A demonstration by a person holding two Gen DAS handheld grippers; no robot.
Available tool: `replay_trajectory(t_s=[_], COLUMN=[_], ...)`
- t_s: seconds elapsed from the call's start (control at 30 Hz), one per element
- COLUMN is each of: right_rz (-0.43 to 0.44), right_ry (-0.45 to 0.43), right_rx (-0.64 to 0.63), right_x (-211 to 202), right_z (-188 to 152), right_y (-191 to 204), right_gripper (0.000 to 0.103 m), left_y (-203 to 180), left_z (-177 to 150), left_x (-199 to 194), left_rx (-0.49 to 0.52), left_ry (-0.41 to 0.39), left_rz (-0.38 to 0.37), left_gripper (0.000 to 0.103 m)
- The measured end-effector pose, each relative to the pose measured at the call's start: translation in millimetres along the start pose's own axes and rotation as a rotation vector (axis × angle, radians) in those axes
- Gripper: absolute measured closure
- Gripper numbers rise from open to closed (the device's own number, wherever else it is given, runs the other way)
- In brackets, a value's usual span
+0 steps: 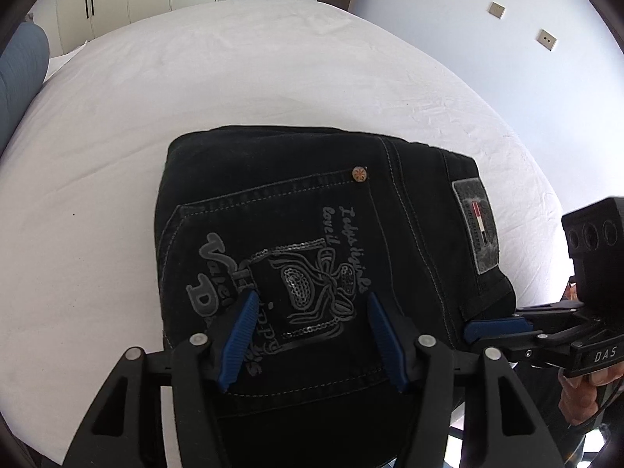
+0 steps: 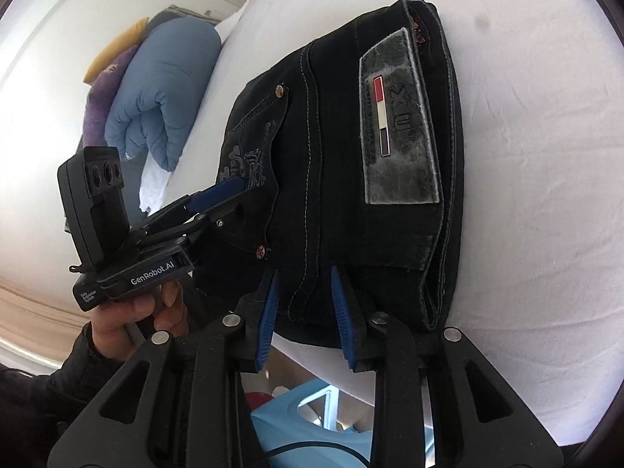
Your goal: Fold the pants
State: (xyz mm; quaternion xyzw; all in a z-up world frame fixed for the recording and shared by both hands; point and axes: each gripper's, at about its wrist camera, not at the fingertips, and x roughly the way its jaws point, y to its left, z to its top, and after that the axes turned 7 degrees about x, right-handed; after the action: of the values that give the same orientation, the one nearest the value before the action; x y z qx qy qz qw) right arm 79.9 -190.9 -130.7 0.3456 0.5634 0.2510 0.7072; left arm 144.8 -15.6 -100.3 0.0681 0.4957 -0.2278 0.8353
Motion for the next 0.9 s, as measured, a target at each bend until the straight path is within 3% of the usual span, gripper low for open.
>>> replay_trajectory(t_s=[0.13, 0.3, 0.4, 0.5, 0.63, 0.9], right_rz=[0.026, 0.028, 0.032, 0.027, 0.028, 0.022], right_ry=[-0.023, -0.031, -0.039, -0.046, -0.051, -0.068], right_rx=[0.010, 0.005, 0.019, 0.031, 0.050, 0.047], right_x=[-8, -8, -8, -6, -8, -7], right_z=[-9, -9, -13, -15, -15, -16], right_y=[-9, -12, -15, -18, -26, -27], right_gripper=[0.077, 0.081, 0.084, 0.091, 0.098, 0.099], left_y=[22, 64, 75, 77, 61, 35], left_z=[24, 46, 35, 20, -10, -59], left_x=[-12, 21, 36, 27, 11, -13], left_rx=[-0.014, -0.129, -0.169, -0.201, -0.166, -0.120], left_ry=[-0.048, -0.003, 0.010, -0.015, -0.052, -0.081], left_rz=[-0.008, -0.154, -0.187, -0.206, -0.163, -0.124], left_gripper=[0.050, 0.083, 0.093, 0.094, 0.094, 0.097])
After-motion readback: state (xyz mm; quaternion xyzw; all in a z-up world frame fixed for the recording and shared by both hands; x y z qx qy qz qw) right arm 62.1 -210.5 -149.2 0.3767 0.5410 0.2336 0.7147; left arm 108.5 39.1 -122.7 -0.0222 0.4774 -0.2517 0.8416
